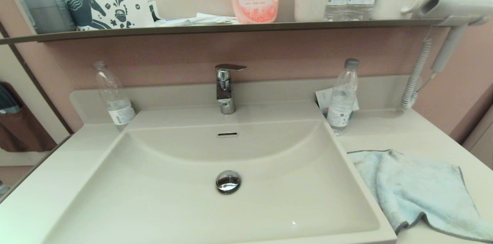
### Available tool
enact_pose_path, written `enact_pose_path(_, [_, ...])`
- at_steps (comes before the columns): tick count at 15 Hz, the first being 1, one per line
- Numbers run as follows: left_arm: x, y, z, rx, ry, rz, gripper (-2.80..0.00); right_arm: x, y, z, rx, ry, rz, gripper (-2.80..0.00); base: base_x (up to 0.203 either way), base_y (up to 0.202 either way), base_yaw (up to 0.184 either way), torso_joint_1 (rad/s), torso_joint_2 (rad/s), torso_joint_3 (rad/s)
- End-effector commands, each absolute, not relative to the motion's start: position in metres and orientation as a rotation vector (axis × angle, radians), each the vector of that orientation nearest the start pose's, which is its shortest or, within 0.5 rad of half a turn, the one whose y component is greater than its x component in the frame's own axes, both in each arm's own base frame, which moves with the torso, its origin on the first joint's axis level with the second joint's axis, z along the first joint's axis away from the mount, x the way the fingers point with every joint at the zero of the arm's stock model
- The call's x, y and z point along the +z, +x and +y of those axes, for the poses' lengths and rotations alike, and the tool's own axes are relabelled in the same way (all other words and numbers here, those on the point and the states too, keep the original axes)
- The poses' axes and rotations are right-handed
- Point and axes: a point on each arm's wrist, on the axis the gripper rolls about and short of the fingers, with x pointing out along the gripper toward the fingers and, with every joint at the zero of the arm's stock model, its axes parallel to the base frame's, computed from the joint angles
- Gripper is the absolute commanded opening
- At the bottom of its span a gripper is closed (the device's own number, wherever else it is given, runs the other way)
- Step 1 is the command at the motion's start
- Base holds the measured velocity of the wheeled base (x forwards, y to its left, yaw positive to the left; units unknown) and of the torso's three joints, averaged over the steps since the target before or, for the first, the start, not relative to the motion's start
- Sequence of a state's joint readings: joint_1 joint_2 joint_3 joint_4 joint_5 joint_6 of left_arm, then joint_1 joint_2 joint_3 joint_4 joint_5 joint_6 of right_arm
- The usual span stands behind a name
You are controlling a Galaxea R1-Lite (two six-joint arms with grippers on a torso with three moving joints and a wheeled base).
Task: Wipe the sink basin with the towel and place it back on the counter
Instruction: Pick up the cloth
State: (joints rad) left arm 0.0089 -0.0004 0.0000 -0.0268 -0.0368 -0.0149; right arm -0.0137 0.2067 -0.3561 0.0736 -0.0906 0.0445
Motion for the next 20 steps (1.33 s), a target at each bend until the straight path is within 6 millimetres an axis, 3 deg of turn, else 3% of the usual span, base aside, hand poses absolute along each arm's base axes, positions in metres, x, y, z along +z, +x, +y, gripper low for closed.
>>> enact_pose_path(1, [0.078,-0.023,-0.001,-0.028,-0.015,-0.026,-2.80,0.191,-0.004,-0.002,-0.115,0.049,0.032,-2.80,0.000,0.000,0.000,0.000,0.00,0.000])
enact_pose_path(5, [0.078,-0.023,-0.001,-0.028,-0.015,-0.026,-2.80,0.229,0.064,-0.005,-0.196,0.139,0.236,-2.80,0.000,0.000,0.000,0.000,0.00,0.000])
enact_pose_path(10, [0.078,-0.023,-0.001,-0.028,-0.015,-0.026,-2.80,0.249,0.167,-0.007,-0.330,0.288,0.661,-2.80,0.000,0.000,0.000,0.000,0.00,0.000])
enact_pose_path(14, [0.078,-0.023,-0.001,-0.028,-0.015,-0.026,-2.80,0.223,0.205,-0.005,-0.372,0.320,1.048,-2.80,0.000,0.000,0.000,0.000,0.00,0.000])
enact_pose_path(20, [0.078,-0.023,-0.001,-0.028,-0.015,-0.026,-2.80,0.207,0.239,0.009,-0.307,0.276,1.152,-2.80,0.000,0.000,0.000,0.000,0.00,0.000])
